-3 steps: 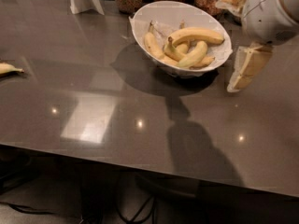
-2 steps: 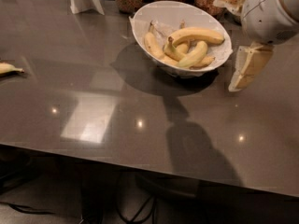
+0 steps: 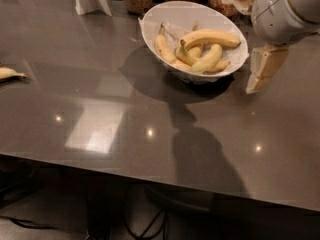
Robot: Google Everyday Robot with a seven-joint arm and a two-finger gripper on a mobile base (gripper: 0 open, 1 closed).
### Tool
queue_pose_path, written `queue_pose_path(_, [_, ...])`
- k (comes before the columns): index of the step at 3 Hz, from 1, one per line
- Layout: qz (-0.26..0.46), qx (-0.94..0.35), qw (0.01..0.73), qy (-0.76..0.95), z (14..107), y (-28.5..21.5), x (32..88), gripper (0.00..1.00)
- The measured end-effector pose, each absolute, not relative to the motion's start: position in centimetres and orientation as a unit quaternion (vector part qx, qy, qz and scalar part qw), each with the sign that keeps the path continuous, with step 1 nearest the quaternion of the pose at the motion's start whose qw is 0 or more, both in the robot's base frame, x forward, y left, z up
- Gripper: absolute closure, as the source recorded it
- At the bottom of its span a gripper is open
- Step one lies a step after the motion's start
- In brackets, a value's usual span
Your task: Pick banana from white bowl
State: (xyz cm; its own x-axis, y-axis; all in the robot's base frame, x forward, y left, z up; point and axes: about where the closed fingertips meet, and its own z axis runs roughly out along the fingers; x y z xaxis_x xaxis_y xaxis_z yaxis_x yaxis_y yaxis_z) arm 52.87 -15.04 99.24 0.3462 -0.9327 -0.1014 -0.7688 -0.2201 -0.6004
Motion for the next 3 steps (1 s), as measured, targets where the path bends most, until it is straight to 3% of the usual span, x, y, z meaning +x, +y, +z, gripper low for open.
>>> queue_pose_path(2, [-0.249, -0.860, 0.243, 0.374, 98.8, -12.4, 58.9, 0.00])
queue_pose_path(3, [-0.264, -0.872, 0.227, 0.345, 98.1, -12.6, 61.8, 0.19])
